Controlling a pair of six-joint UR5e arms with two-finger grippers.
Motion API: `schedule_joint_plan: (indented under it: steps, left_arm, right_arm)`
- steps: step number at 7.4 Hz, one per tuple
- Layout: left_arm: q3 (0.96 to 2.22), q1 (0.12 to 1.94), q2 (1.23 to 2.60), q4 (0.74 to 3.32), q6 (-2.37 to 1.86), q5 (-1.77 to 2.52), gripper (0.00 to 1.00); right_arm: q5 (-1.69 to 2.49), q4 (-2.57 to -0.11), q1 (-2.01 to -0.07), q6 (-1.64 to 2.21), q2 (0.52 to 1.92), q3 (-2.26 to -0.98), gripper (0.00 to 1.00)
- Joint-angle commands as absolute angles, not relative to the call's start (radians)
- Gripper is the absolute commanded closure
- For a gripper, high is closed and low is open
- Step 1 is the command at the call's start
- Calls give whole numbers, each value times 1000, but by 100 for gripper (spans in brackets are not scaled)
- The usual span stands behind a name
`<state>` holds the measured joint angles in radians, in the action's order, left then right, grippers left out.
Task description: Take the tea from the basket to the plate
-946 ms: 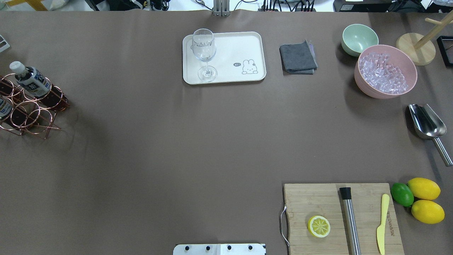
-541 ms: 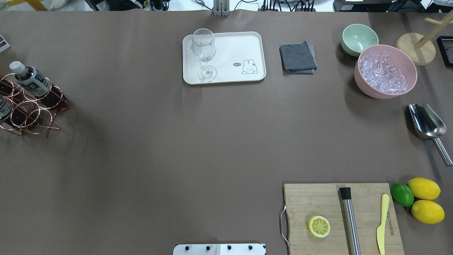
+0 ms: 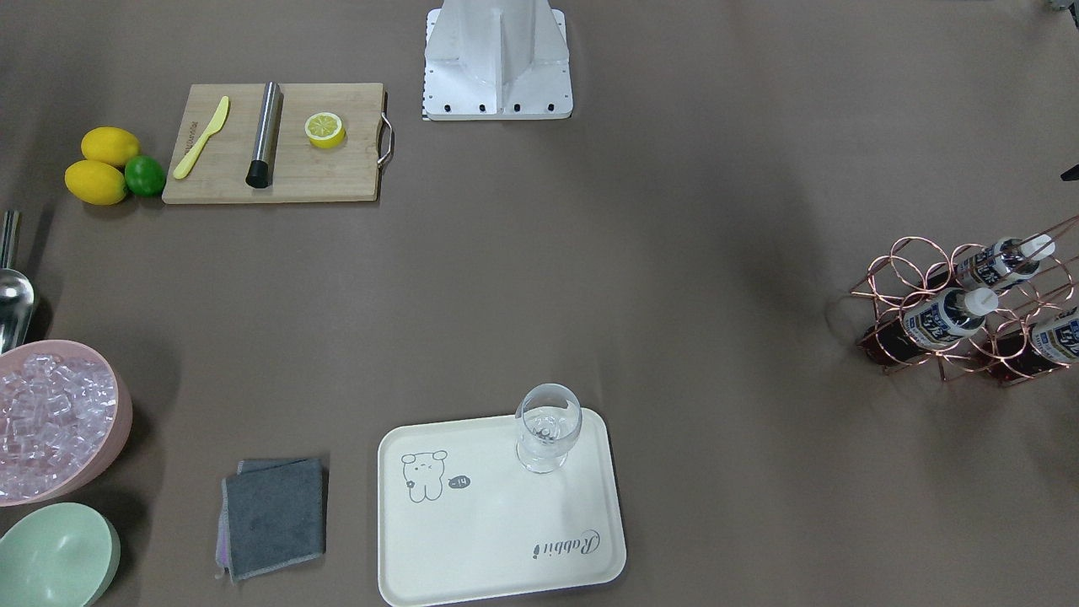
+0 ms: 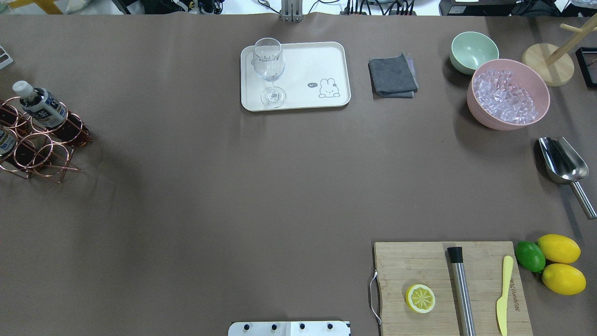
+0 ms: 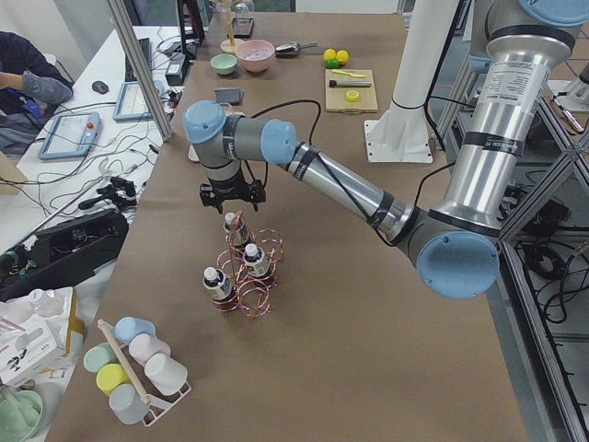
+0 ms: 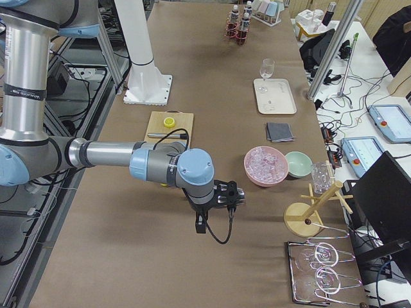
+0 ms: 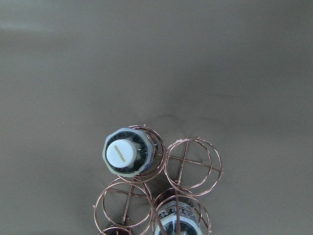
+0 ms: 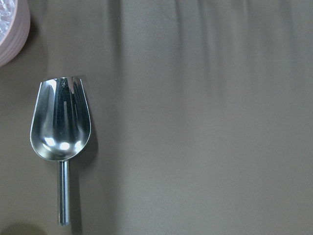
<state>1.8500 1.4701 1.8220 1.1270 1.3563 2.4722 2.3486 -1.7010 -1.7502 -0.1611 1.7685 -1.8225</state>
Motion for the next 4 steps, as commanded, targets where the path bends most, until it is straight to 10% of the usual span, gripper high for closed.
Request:
schedule_joint_plan:
  steps: [1, 4]
  left_arm:
    - [1865, 1456, 1778, 1140, 1358, 2462, 4]
    - [1896, 1454, 1740, 1144, 1358, 2456, 4]
  right_arm:
    - [2349, -1701, -1750, -161, 1769, -1822, 0]
    - [2349, -1700, -1750, -161, 1769, -1824, 0]
